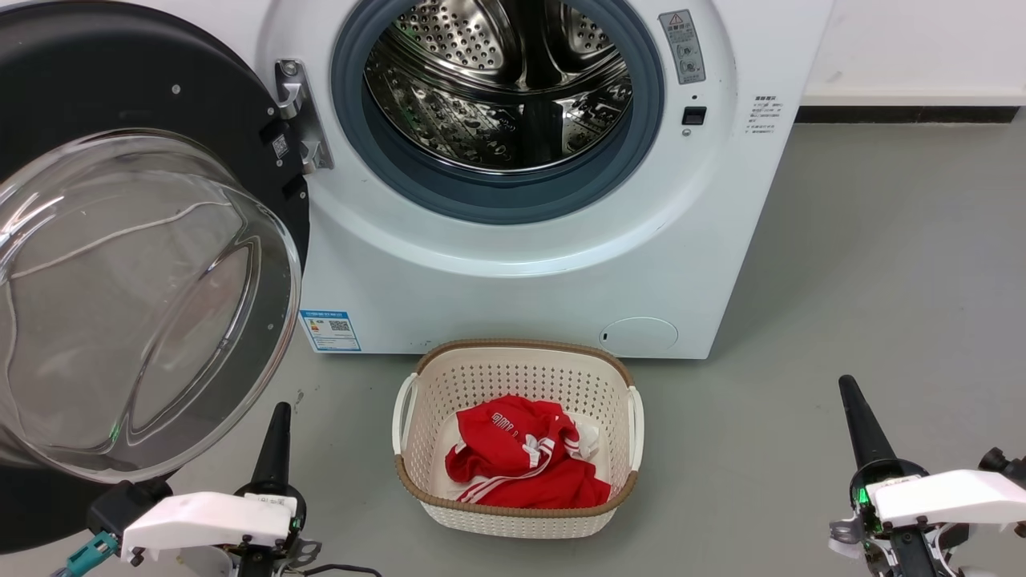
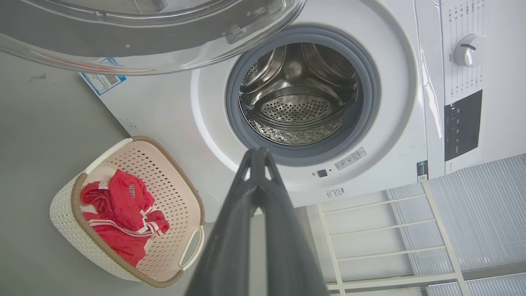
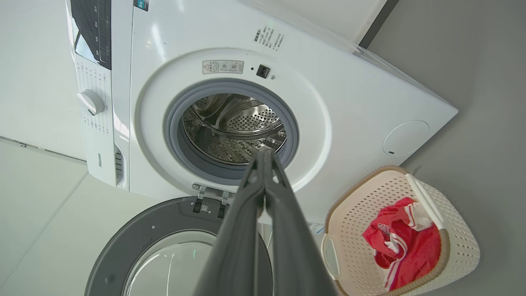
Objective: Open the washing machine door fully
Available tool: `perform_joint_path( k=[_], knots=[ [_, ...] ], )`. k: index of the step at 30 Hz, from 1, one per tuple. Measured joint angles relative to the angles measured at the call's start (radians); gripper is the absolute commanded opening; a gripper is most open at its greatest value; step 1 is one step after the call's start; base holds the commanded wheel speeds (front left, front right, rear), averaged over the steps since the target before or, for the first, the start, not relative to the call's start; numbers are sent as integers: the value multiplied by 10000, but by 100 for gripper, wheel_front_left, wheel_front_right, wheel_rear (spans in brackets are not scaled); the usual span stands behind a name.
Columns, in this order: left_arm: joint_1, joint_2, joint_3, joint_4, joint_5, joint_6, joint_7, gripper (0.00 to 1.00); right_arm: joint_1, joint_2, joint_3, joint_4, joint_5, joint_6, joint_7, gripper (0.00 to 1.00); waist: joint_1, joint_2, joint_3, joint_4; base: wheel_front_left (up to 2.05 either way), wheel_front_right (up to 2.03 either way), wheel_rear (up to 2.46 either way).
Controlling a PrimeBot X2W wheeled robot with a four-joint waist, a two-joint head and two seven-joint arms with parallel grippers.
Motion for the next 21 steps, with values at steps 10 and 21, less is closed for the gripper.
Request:
perform_joint_path(
  k=[10, 21],
  knots=[
    [-129, 0, 77, 105, -995, -90, 226, 0, -43, 0, -100, 69, 953, -2, 245, 0, 0, 0, 3, 26, 0, 0, 0],
    [-230, 2, 150, 211, -1967, -182, 472, 0, -170, 0, -199, 125, 1843, -2, 502, 0, 0, 0, 5, 54, 0, 0, 0]
  ],
)
